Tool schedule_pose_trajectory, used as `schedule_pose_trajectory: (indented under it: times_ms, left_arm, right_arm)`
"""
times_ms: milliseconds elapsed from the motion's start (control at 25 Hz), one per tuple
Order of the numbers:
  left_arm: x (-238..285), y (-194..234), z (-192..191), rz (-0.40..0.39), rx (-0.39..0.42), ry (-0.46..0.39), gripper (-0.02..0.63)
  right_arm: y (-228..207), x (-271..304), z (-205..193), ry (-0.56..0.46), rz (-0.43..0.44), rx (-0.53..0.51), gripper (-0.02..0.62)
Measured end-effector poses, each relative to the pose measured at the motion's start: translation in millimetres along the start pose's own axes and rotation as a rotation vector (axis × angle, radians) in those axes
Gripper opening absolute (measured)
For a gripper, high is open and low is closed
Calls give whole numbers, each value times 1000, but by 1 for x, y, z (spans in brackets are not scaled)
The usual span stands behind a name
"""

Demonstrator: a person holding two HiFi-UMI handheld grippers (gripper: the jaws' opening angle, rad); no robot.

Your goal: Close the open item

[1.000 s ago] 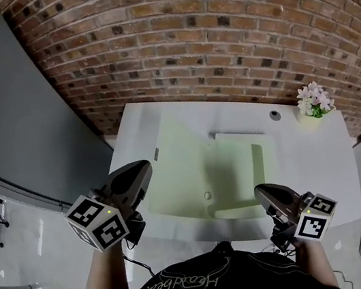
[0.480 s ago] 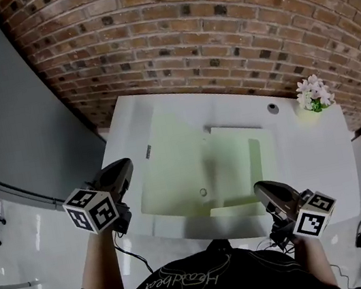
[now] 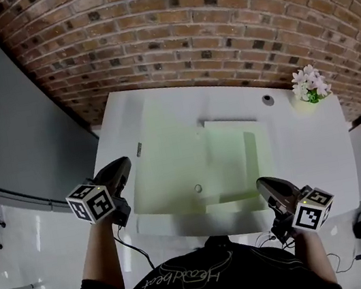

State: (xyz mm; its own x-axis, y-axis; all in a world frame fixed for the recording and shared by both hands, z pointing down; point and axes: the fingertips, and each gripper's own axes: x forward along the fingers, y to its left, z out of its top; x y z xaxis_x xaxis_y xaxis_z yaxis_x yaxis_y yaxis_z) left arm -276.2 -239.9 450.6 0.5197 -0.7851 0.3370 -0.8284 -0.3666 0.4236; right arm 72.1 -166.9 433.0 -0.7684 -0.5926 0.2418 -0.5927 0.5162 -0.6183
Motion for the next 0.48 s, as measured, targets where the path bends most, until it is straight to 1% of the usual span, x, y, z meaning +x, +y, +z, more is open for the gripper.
schedule_pose_trajectory:
  times_ms: [120, 200, 320, 480]
  left_arm:
    - [6, 3, -8, -20, -2, 8, 2]
    - [9, 4, -12, -36, -15, 11, 2]
    - [14, 2, -19, -53, -29, 19, 2]
    - [20, -1, -24, -71, -53, 24, 2]
  right_arm:
    - [-9, -5, -3, 35, -52, -50, 3]
    - [-13, -6, -5, 46, -69, -61, 3]
    - [-21, -6, -11, 42, -62, -56, 3]
    - [-26, -4, -24, 71, -50, -101, 3]
